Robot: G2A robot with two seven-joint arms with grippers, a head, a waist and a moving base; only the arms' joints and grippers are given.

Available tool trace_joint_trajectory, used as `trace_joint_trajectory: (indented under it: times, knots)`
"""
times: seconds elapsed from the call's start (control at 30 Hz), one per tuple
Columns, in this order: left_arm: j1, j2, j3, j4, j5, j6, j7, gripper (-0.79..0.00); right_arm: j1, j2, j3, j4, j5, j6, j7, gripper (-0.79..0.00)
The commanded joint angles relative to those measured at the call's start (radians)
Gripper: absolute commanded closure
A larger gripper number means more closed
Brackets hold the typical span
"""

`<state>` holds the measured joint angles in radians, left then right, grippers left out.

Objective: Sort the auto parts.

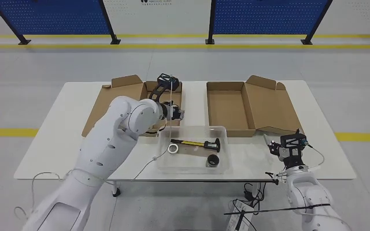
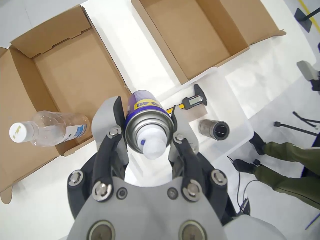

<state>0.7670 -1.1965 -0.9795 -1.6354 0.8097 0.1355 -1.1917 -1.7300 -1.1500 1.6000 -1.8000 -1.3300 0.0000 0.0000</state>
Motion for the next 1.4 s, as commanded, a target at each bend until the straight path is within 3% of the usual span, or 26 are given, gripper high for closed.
trace_joint_trajectory:
  times: [0.0,0.1,0.23,0.5,0.77,1.37]
  knots:
    - [0.000,0.000,0.000,0.000,0.000,0.000,0.000,0.000,0.000,0.000,0.000,0.000,0.000,0.000,0.000,-0.785]
    - [0.013,-0.001,-0.004,0.017,-0.014,0.011,0.024,0.000,0.000,0.000,0.000,0.000,0.000,0.000,0.000,-0.785]
    - [-0.026,-0.010,0.011,0.082,0.018,0.062,0.020,0.000,0.000,0.000,0.000,0.000,0.000,0.000,0.000,-0.785]
    - [-0.131,-0.047,0.078,0.301,0.022,0.177,0.023,0.000,0.000,0.000,0.000,0.000,0.000,0.000,0.000,-0.785]
    - [-0.183,-0.073,0.112,0.469,0.015,0.190,0.046,0.000,0.000,0.000,0.000,0.000,0.000,0.000,0.000,-0.785]
    - [-0.222,-0.112,0.144,0.620,-0.029,0.161,0.049,0.000,0.000,0.000,0.000,0.000,0.000,0.000,0.000,-0.785]
